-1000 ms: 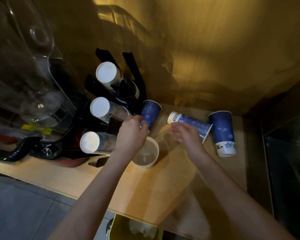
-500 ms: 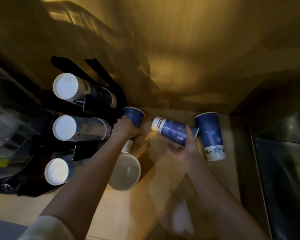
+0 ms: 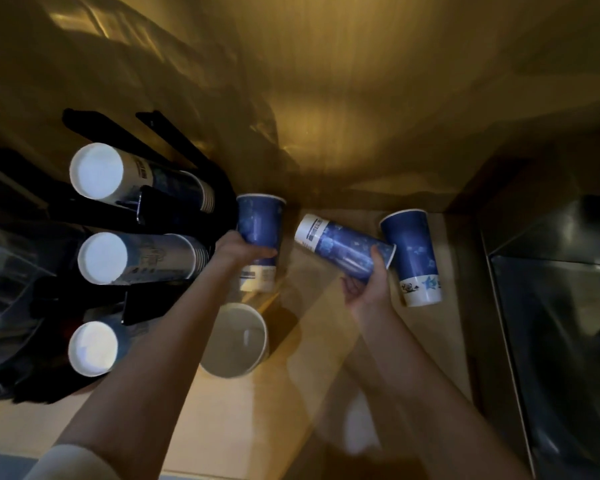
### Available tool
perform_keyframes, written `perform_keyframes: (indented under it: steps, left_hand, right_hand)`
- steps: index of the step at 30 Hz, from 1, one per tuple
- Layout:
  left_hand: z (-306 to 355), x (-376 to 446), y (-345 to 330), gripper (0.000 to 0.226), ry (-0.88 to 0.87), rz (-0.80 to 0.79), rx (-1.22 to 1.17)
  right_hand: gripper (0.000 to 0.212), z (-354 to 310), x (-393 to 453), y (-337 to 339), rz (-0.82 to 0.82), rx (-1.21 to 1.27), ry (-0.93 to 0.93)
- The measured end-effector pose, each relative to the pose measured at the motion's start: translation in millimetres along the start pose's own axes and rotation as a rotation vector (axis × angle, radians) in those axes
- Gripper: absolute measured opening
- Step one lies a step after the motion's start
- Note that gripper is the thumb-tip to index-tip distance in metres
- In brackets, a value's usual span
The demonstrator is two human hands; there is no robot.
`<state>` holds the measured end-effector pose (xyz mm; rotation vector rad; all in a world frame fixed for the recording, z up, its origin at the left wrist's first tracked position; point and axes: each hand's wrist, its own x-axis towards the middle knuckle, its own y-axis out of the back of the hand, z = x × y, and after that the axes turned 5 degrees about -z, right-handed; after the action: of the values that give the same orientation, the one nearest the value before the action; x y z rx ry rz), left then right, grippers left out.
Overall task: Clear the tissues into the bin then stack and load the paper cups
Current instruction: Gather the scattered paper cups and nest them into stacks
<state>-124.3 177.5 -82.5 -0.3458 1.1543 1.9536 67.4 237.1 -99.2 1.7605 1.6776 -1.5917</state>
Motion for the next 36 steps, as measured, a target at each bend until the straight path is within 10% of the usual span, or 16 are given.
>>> perform_keyframes:
  steps: [6, 22, 36]
  left_hand:
    - [32.4, -45.4, -14.0, 0.074, -0.227, 0.079, -0.443]
    - [-46.5, -136.6, -123.5, 0.090, -0.425, 0.036, -0.263]
    - [-71.2, -133.7, -145.9, 0.090, -0.457, -0.071, -0.272]
  right_hand:
    - [0.039, -18.3, -22.3, -8.8, -0.184, 0.242, -0.015]
    - [0.058, -84.3, -82.1, 28.4, -0.356, 0.037, 0.244]
    - [0.091, -46.5, -134.4, 50.5, -0.511, -1.188, 1.008]
